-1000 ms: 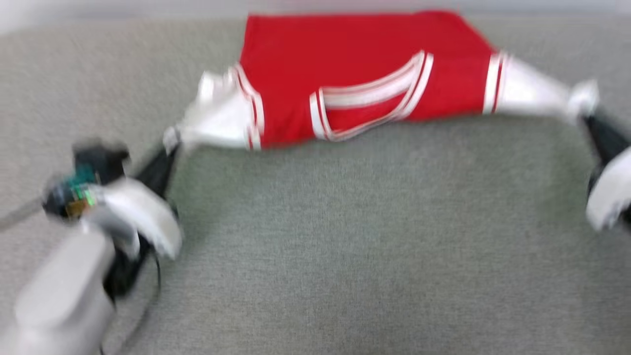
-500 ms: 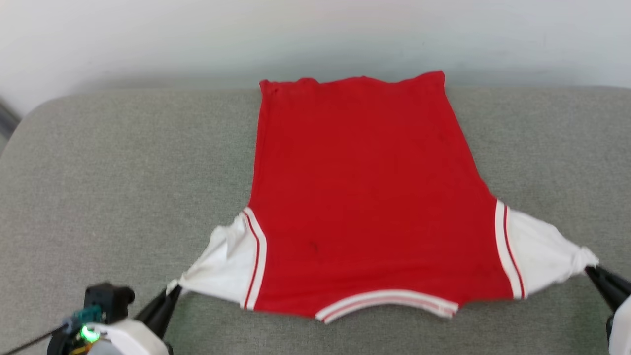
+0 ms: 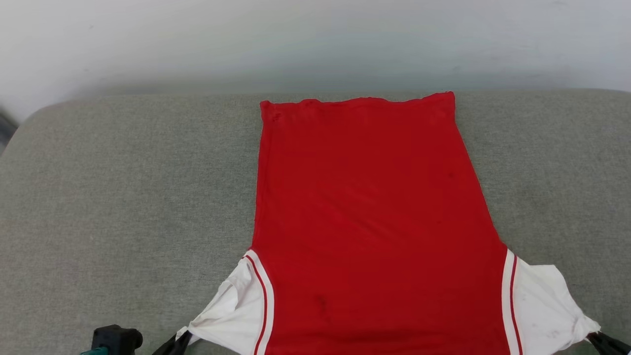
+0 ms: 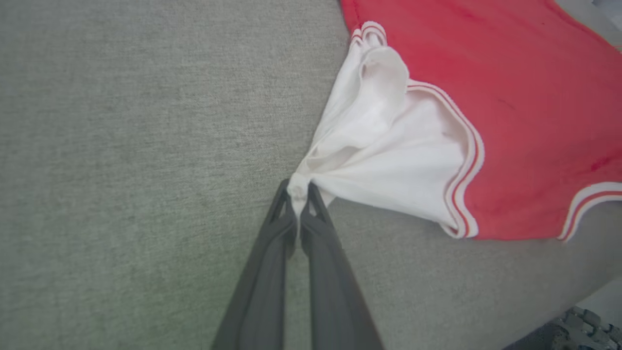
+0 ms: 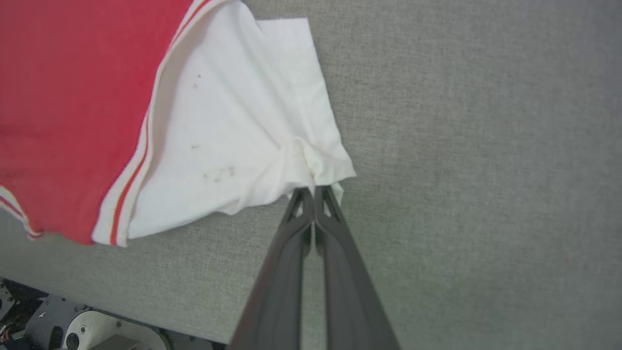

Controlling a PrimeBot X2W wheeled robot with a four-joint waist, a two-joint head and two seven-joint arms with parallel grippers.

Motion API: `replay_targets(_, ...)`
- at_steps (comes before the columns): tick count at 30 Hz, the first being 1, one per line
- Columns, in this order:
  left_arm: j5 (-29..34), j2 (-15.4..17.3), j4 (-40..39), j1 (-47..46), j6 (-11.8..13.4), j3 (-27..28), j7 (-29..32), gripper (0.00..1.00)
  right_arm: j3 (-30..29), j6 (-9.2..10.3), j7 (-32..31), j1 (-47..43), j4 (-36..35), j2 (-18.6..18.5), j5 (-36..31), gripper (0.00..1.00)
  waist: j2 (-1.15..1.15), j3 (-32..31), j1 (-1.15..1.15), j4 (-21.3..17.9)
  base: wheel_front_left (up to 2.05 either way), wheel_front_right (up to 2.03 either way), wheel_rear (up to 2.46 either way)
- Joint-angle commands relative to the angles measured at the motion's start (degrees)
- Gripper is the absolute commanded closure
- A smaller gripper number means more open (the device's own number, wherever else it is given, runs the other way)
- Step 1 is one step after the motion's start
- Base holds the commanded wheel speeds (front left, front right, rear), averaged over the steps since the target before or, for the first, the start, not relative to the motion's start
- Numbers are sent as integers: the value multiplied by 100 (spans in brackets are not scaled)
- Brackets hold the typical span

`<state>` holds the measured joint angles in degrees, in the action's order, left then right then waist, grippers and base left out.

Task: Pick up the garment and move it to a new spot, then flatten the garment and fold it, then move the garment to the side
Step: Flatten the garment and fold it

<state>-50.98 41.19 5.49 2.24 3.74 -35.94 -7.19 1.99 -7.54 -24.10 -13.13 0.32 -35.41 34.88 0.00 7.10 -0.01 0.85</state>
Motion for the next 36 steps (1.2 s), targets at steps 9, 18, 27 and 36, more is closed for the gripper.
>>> replay_targets(9, 88, 105, -662, -324, -171, -260, 554, 100, -674, 7, -826, 395, -613, 245, 35, 0, 0, 333, 1, 330, 0, 0, 0)
replay_targets(18, 353, 361, -1672, -669, -136, -449, 1175, 100, -1129, 7, -2375, 1780, -1395, 278, 82, 0, 0, 1166, 1, 917, 0, 0, 0)
replay_targets(27, 824, 362, -2569, -1275, -187, -552, 1450, 100, -959, 7, -3940, 4352, -641, 188, -680, 0, 0, 2104, 1, 1752, 0, 0, 0)
replay_targets(36, 1225, 214, -2893, -1713, -302, -707, 1539, 100, -1393, 7, -5597, 6049, 435, 107, -1728, 0, 0, 2661, 1, 2486, 0, 0, 0)
